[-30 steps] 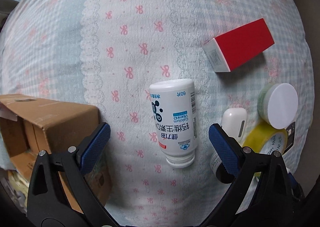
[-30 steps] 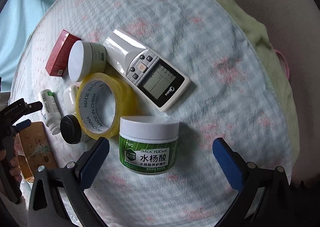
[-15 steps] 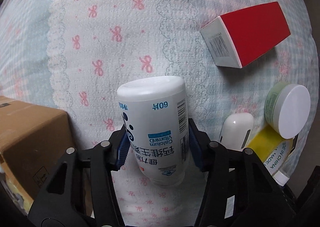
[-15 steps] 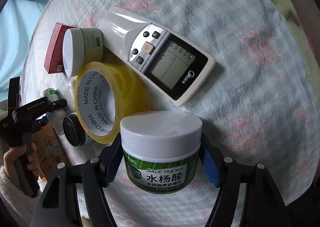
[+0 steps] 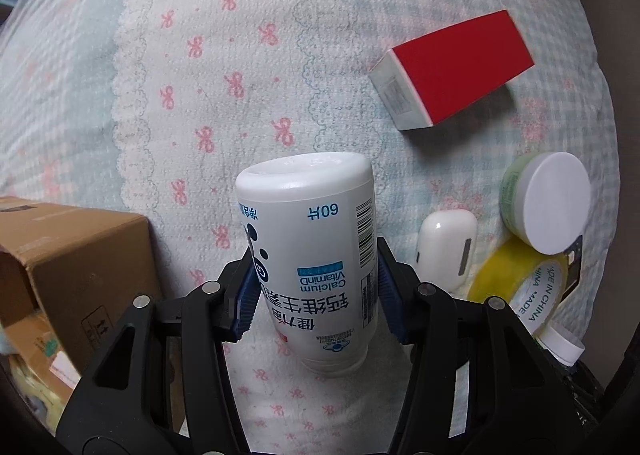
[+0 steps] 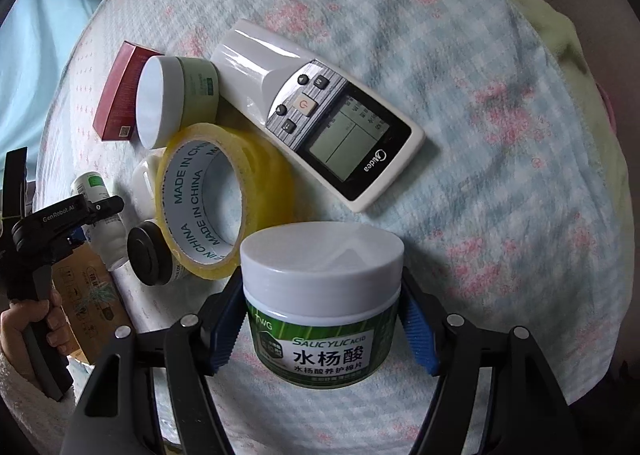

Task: Organize rigid objects
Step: 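Carry both into the cardboard box and open both tools to release them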

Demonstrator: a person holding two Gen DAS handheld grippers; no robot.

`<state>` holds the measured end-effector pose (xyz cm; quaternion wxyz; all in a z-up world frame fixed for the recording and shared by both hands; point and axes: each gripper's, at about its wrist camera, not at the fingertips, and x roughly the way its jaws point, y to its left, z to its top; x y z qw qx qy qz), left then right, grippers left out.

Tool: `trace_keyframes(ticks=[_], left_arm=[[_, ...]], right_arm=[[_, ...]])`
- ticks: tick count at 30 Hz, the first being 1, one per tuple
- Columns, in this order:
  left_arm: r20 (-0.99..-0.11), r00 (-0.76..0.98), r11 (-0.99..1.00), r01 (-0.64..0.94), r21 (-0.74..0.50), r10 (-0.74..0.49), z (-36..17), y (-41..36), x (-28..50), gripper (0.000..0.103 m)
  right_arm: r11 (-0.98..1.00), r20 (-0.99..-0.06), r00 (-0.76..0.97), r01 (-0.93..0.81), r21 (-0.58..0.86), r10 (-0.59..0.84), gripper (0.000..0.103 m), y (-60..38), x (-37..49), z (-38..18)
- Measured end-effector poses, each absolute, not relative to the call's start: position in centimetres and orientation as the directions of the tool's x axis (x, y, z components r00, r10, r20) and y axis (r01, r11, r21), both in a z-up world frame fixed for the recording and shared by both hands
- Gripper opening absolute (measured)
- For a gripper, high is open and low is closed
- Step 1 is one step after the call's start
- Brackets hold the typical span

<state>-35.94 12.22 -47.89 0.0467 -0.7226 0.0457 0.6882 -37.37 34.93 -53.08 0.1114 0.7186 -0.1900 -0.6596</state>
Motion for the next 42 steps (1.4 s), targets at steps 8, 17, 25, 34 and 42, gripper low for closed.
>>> trace_keyframes(ticks=[8, 17, 25, 34, 42], left_arm=[[-0.994, -0.064, -0.981, -0.179, -0.077, 0.090, -38.2, 12.1, -34.1, 0.048], [-0.973, -0.153, -0.964, -0.228, -0.135, 0.172, -31.7, 7.6, -28.9, 0.048], [-0.960, -0.199, -0.965, -0.215, -0.154, 0.197, -26.2, -3.1, -26.4, 0.048], [-0.949, -0.239, -0.970, -0.179, -0.167, 0.207, -23.9, -15.5, -26.3, 0.048], [-0.944, -0.228, -0.963, -0.181, -0.200, 0.239, -25.9, -22.7, -28.5, 0.048]], right_arm=[[-0.924, -0.925, -0.050, -0.051, 0.378, -0.376, 0.066, 34.5, -36.6, -46.5], [-0.926, -0.914, -0.153, 0.091, 0.365, -0.376, 0.066, 31.6, -35.2, -37.1], [-0.905, -0.884, -0.214, 0.195, 0.379, -0.416, 0.066, 23.9, -31.9, -28.7], [-0.841, -0.842, -0.177, 0.309, 0.444, -0.509, 0.066, 11.4, -28.0, -24.0], [-0.832, -0.861, -0.102, 0.335, 0.442, -0.499, 0.066, 2.0, -26.1, -24.0]])
